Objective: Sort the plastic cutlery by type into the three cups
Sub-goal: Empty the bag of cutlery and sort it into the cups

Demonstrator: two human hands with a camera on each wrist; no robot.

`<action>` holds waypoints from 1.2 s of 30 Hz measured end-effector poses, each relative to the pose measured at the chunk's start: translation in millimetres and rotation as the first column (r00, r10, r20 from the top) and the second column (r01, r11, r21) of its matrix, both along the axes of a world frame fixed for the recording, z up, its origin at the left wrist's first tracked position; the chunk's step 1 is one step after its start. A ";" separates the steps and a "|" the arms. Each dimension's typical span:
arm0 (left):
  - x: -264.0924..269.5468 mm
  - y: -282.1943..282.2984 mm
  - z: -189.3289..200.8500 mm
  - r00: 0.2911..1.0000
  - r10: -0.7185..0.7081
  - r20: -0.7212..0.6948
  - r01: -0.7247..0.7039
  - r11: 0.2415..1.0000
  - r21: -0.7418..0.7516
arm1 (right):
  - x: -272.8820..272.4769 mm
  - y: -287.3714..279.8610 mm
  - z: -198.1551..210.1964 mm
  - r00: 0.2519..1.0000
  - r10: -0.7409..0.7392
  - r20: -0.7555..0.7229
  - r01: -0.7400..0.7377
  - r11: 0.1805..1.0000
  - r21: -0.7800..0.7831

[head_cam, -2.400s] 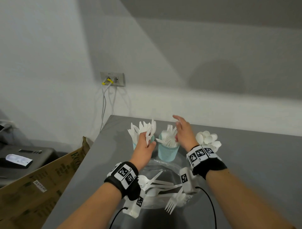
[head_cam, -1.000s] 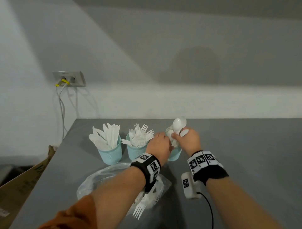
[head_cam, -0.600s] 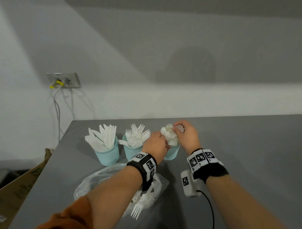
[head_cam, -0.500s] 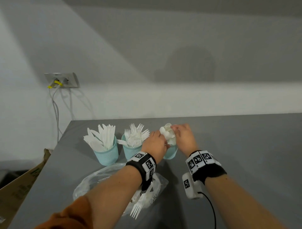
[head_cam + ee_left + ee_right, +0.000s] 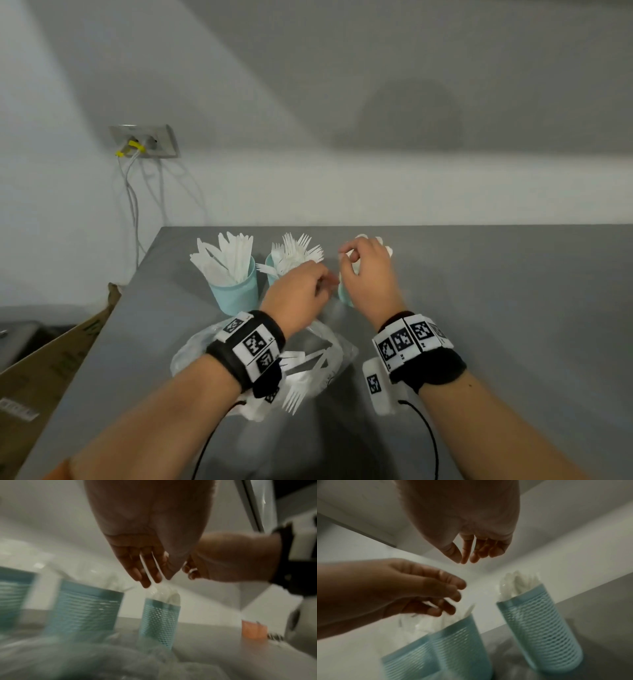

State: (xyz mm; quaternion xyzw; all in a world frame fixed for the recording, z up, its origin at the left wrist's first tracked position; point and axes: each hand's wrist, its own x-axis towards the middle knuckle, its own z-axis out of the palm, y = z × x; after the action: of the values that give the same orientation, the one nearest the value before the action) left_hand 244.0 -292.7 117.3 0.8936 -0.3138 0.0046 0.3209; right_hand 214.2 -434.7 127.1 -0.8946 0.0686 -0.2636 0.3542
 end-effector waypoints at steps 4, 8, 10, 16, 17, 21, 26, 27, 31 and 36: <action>-9.8 66.0 -14.7 0.983 0.069 -0.169 -0.067 0.998 0.015 | -17.8 33.2 -11.9 0.962 0.199 -0.185 -0.172 0.973 0.151; -14.5 126.7 -37.2 0.968 0.221 -0.122 -0.188 0.954 0.234 | -33.6 48.9 -36.3 0.679 0.438 -0.590 -0.530 0.848 0.020; -21.0 149.4 -46.6 0.942 0.335 -0.037 -0.298 0.880 0.370 | -41.2 50.7 -46.1 0.538 0.360 -0.762 -0.631 0.772 -0.080; -41.3 179.6 -63.1 0.848 0.457 -0.270 -0.329 0.852 0.407 | -46.7 59.3 -60.7 0.617 0.238 -0.750 -0.620 0.733 -0.278; -43.2 179.6 -64.0 0.846 0.444 -0.295 -0.324 0.867 0.378 | -45.0 61.5 -59.3 0.655 0.274 -0.704 -0.599 0.756 -0.263; -52.7 173.3 -64.4 0.883 0.375 -0.283 -0.313 0.919 0.240 | -38.3 76.8 -61.8 0.721 0.415 -0.554 -0.640 0.705 -0.304; -64.6 174.2 -65.0 0.897 0.350 -0.270 -0.329 0.937 0.119 | -49.4 91.3 -79.9 0.577 0.321 -0.751 -0.742 0.592 -0.316; -66.1 175.2 -65.2 0.897 0.347 -0.274 -0.331 0.938 0.105 | -50.3 92.8 -81.1 0.579 0.302 -0.757 -0.743 0.577 -0.339; -70.0 180.1 -66.6 0.885 0.357 -0.299 -0.358 0.932 0.053 | -50.2 95.7 -82.0 0.619 0.204 -0.758 -0.692 0.598 -0.404; -74.3 178.9 -65.9 0.875 0.353 -0.332 -0.359 0.932 0.045 | -54.7 105.3 -89.6 0.588 0.125 -0.799 -0.662 0.641 -0.388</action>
State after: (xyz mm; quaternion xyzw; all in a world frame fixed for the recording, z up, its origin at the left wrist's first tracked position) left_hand 169.6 -113.8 51.4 0.9207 -0.0851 -0.0857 0.3711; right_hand 159.5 -329.4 37.6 -0.9752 -0.1139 0.1894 0.0150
